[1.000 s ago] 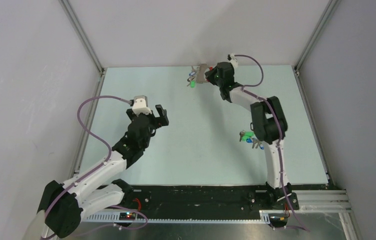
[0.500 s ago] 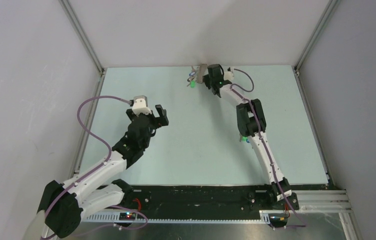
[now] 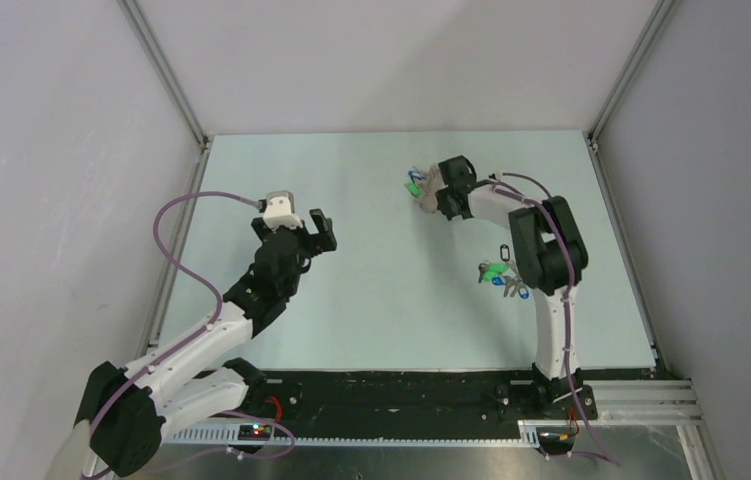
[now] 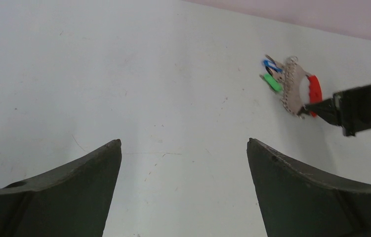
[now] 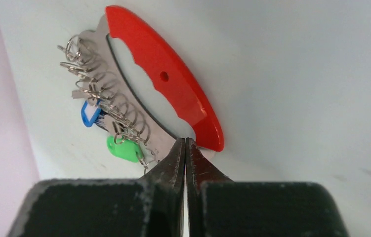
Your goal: Remove the keys from the keyring
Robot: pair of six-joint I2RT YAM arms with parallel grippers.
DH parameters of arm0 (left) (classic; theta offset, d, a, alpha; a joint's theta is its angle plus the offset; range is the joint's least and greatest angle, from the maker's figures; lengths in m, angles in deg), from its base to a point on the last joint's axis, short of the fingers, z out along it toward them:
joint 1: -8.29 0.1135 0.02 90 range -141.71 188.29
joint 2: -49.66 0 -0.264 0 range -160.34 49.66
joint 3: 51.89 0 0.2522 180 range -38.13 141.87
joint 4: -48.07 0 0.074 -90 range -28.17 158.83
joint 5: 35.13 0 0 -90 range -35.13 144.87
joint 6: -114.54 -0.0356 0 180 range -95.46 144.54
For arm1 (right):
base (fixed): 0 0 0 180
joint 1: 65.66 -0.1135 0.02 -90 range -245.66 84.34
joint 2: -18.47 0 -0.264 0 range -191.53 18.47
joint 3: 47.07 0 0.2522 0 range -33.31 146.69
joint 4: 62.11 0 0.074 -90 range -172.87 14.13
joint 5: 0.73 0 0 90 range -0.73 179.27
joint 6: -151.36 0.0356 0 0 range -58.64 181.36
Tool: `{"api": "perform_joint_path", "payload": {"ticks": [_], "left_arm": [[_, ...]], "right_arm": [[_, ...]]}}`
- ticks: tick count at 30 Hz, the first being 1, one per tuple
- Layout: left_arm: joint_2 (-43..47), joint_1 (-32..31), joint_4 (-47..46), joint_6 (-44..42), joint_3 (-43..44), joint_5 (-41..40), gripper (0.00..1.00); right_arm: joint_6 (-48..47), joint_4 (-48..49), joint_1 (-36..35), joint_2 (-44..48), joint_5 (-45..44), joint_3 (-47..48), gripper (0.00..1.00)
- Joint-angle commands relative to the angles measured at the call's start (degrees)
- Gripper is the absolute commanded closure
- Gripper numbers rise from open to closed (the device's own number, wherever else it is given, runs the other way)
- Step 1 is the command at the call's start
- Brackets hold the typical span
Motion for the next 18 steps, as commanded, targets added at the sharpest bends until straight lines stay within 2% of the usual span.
{"api": "perform_joint_path", "payload": {"ticks": [1, 4, 7, 14, 18], "left_arm": [[1.3, -0.2, -2.0, 0.3, 0.1, -1.3, 0.0], [1.2, -0.2, -2.0, 0.2, 0.0, -1.0, 0.0], [0.6, -0.2, -2.0, 0.2, 0.3, -0.7, 0.0], [0.6, -0.1, -2.0, -0.1, 0.4, -0.4, 0.0], [0.7, -0.2, -1.9, -0.2, 0.3, -0.6, 0.0]], "right_arm": [[-4.9, 3.5, -1.0, 11.6, -4.4, -9.4, 1.0], [-13.5, 10.7, -1.1, 12.6, -3.3, -9.8, 1.0], [-17.3, 12.1, -0.9, 11.6, -3.5, -7.5, 1.0], [-12.2, 1.2, 0.1, 3.9, -4.6, 1.1, 1.0], [-10.6, -2.5, 0.0, 3.6, -4.9, -0.8, 1.0]]}}
